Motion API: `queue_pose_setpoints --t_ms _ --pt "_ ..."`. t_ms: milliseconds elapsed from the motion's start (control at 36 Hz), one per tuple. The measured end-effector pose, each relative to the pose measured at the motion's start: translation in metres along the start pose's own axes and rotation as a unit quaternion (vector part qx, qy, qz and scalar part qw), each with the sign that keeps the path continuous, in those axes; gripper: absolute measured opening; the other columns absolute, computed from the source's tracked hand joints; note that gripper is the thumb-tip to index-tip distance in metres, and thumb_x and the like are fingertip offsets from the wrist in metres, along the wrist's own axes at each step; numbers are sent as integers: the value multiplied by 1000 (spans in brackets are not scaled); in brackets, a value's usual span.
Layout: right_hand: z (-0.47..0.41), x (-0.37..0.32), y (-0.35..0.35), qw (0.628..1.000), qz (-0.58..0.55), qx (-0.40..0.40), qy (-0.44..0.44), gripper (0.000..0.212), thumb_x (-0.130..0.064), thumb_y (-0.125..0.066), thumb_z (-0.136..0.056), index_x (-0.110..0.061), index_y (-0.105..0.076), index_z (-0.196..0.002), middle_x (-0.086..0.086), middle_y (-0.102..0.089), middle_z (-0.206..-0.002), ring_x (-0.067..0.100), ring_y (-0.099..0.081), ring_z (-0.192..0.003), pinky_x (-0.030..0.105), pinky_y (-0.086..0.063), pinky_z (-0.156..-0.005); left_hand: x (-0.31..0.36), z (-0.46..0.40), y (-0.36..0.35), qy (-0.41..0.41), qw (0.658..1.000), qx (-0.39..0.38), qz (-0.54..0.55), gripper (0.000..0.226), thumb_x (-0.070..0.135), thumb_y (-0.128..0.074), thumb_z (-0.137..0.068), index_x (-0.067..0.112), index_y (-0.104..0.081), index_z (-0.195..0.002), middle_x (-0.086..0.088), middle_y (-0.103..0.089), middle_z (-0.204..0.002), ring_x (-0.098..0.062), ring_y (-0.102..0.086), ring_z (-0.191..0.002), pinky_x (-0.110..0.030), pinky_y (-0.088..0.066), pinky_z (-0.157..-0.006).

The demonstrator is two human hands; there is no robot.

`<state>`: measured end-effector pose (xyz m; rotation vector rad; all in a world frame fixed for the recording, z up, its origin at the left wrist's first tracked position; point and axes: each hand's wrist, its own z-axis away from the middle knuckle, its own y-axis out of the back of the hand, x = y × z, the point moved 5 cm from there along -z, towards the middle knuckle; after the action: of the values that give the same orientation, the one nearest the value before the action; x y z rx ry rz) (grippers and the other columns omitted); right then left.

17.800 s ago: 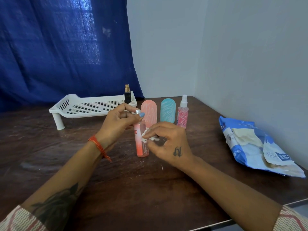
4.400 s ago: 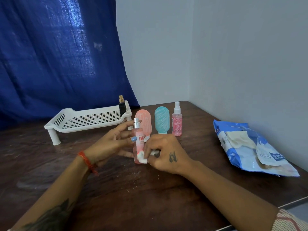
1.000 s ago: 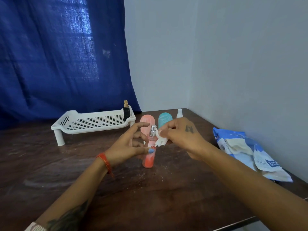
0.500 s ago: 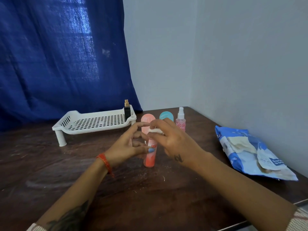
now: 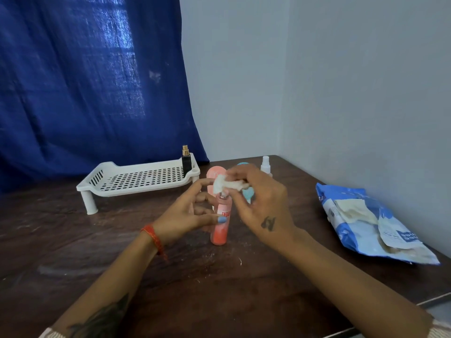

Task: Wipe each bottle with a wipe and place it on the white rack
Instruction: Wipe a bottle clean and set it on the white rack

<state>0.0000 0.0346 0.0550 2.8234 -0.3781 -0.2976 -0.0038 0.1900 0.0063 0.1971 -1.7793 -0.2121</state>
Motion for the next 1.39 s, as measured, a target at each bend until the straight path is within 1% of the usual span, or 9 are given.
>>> queue_pose_setpoints --t_ms 139,333,528,639,778,972,1111,1222,1389 --pt "2 -13 -17 981 117 -87 128 44 -1 -81 -62 -2 -66 -103 14 -69 -81 25 -63 -74 33 -55 -62 0 0 0 -4 1000 -9 -8 69 -2 -71 -75 37 -42 -123 -11 -63 -114 -26 -68 -100 -49 -56 -82" --pt "13 0 -14 981 113 -91 129 16 -9 -63 -75 -4 -69 -89 10 -70 -88 23 -66 -83 28 -53 -75 1 0 1 1 1000 -5 -19 77 13 -76 -63 32 -42 -129 -19 -59 -112 -32 -67 -95 -52 -56 -81" --pt "14 23 -16 997 9 -56 -52 12 1 -60 -82 -8 -64 -88 1 -65 -85 7 -59 -79 4 -41 -74 0 0 1 0 1000 -2 -7 76 11 -75 -62 33 -42 -127 -19 -60 -110 -27 -69 -88 -37 -58 -70" --pt "8 32 -19 973 -109 -44 -197 14 -1 -64 -83 -14 -63 -88 -12 -60 -83 -4 -59 -80 4 -44 -67 0 0 1 -4 1000 -9 -3 76 10 -75 -63 34 -42 -127 -24 -57 -116 -30 -68 -92 -37 -58 -71" --pt "5 34 -23 926 -216 -35 -306 13 -10 -65 -86 -22 -61 -91 -9 -66 -91 6 -64 -85 13 -52 -71 1 0 1 -6 1000 -9 5 72 10 -74 -62 39 -43 -121 -23 -58 -114 -24 -70 -86 -32 -58 -67" --pt "8 12 -13 991 -43 6 -123 11 -3 -69 -79 -10 -69 -88 1 -68 -88 1 -56 -82 2 -42 -73 -3 -2 3 -4 1000 -5 -9 78 10 -76 -63 34 -39 -128 -16 -60 -109 -24 -70 -84 -34 -56 -70" --pt "8 -1 -20 997 52 -50 -3 14 -4 -61 -80 -2 -70 -90 12 -66 -93 19 -63 -86 24 -54 -78 -3 -1 4 -4 1000 0 -11 76 3 -74 -69 28 -38 -132 -19 -61 -111 -30 -69 -92 -45 -58 -77" --pt "8 -3 -17 993 60 -93 41 26 -17 -52 -79 -2 -71 -88 12 -69 -90 21 -66 -83 26 -52 -78 -1 0 3 -1 1000 -2 -15 73 -2 -71 -73 32 -39 -129 -15 -63 -112 -27 -70 -93 -39 -59 -74" --pt "17 18 -17 996 33 -82 -8 19 6 -71 -72 -6 -71 -86 7 -68 -92 12 -61 -89 10 -44 -84 -1 -1 3 1 1000 -4 -3 72 7 -73 -64 36 -42 -123 -17 -61 -112 -27 -70 -91 -38 -59 -71"
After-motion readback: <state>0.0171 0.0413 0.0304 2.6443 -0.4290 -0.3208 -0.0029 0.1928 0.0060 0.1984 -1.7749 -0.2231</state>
